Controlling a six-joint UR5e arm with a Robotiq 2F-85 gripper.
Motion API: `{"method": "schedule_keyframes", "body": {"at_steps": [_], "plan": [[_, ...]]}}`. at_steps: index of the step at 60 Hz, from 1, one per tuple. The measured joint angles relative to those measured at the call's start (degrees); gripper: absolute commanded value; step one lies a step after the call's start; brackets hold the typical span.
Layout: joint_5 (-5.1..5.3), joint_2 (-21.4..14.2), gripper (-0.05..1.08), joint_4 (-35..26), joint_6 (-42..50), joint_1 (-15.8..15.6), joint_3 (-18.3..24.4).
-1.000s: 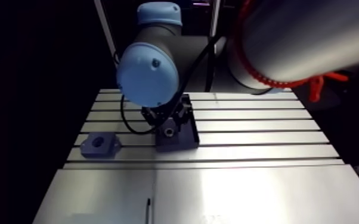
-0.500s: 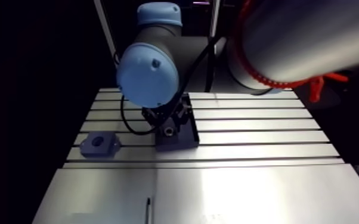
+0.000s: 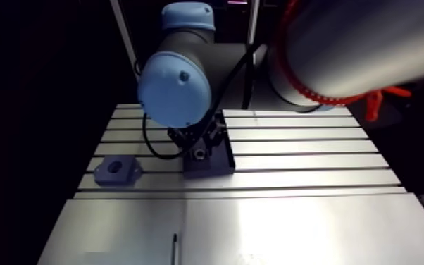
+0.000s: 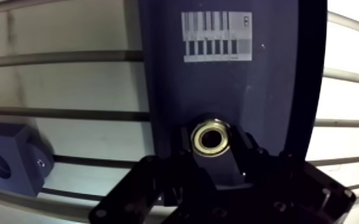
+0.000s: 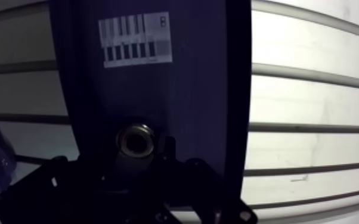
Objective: Pick up the bearing and press it into the housing until flush.
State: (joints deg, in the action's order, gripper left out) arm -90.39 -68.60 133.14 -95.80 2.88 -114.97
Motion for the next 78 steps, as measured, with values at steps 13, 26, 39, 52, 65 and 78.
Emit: {"method": "schedule_keyframes", "body": {"at_steps": [13, 26, 39, 52, 65, 78], "plan": [[0.0, 0.0, 0.58, 0.74, -0.03, 0.01, -0.03], [0.22, -0.29, 0.6, 0.83, -0.02, 0.02, 0.03], [0.18, -1.03, 0.61, 0.26, -0.04, 0.07, 0.23], [-0.1, -3.23, 0.62, -3.53, 0.04, 0.21, 1.71], [-0.77, -5.55, 0.63, -8.9, 0.75, 0.04, 4.2], [-1.61, -6.45, 0.63, -13.37, 2.95, -1.01, 6.74]]}}
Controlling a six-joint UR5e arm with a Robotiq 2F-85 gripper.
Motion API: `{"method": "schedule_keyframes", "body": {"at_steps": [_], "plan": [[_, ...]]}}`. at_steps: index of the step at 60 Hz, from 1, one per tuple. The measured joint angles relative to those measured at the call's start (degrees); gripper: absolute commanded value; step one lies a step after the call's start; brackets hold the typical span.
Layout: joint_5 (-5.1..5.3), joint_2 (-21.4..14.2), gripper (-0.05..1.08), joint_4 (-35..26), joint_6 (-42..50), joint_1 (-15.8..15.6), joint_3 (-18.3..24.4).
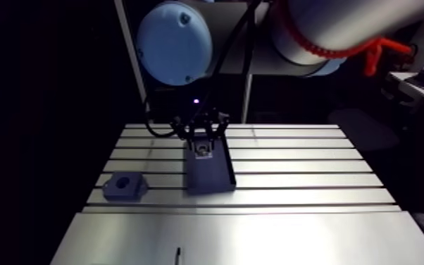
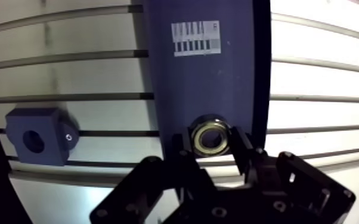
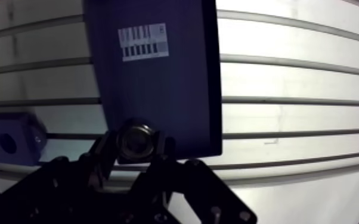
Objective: Pick up the bearing and press it into the housing until flush.
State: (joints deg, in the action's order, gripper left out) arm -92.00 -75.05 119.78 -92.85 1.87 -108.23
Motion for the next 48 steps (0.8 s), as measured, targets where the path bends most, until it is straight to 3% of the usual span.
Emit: {"method": "schedule_keyframes", "body": {"at_steps": [48], "plan": [[0.08, 1.52, 0.63, -4.46, 5.02, -9.23, 5.15]]}}
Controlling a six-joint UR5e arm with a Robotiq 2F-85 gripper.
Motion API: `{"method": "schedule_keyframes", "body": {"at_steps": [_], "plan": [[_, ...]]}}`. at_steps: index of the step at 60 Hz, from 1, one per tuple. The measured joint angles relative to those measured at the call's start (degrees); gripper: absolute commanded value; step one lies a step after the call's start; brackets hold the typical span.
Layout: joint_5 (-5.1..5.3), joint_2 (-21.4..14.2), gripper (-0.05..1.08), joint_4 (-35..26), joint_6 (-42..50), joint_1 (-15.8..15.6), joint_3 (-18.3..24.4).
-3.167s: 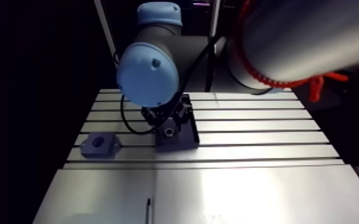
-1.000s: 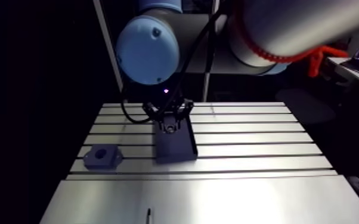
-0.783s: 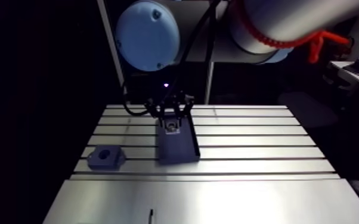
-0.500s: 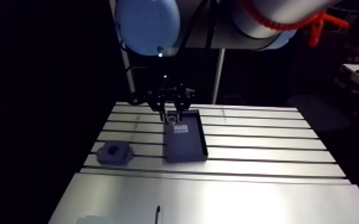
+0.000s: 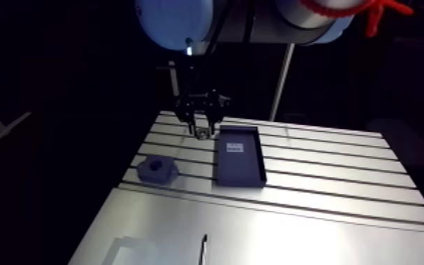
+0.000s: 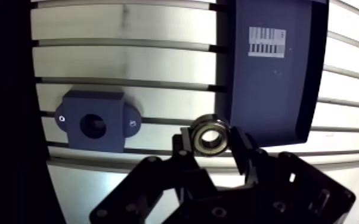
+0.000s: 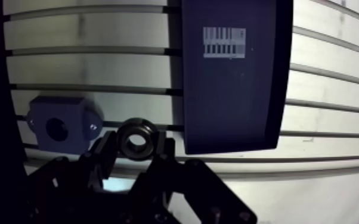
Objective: Pick up the bearing and press it into the housing until flush.
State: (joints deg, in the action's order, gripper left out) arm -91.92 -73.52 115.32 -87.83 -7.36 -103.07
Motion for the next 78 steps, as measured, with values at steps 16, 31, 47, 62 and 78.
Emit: {"method": "schedule_keyframes", "body": {"at_steps": [16, 31, 47, 62, 78], "plan": [[0.04, 0.69, 0.63, -0.65, 0.9, -2.38, 0.88], [0.31, 1.24, 0.63, -0.58, 0.91, -4.43, 1.69], [0.65, 1.99, 0.63, -0.24, 0.24, -6.66, 2.56], [0.67, 3.28, 0.63, 0.35, -0.87, -8.5, 3.03], [0.72, 4.64, 0.63, 1.09, -1.34, -9.82, 3.58]]}}
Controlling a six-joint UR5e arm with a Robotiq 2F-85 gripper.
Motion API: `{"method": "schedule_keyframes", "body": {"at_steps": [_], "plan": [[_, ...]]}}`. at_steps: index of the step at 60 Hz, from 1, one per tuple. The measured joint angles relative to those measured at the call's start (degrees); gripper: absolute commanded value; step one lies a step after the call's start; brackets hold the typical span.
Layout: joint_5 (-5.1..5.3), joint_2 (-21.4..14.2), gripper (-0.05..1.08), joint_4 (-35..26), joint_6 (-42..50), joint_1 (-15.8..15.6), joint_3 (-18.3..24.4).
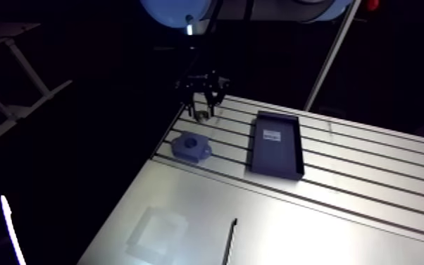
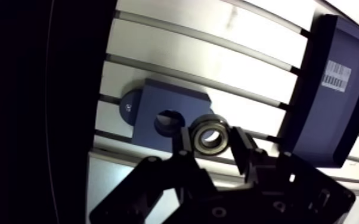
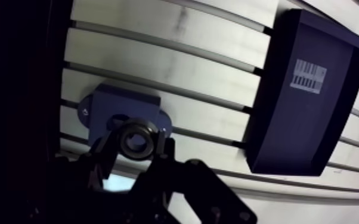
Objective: Pick up the bearing and press it into the housing until flush.
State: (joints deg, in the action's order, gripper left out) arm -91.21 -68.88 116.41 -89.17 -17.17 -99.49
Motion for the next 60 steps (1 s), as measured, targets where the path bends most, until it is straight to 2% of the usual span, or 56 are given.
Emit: {"method": "schedule_keyframes", "body": {"at_steps": [13, 27, 60], "plan": [[0.2, 0.92, 0.63, 0.3, -0.54, -0.46, -0.07], [1.15, 1.48, 0.63, 1.29, -1.06, -0.92, -1.03], [2.09, 2.27, 0.63, 4.87, -2.61, -1.89, -4.26]]}}
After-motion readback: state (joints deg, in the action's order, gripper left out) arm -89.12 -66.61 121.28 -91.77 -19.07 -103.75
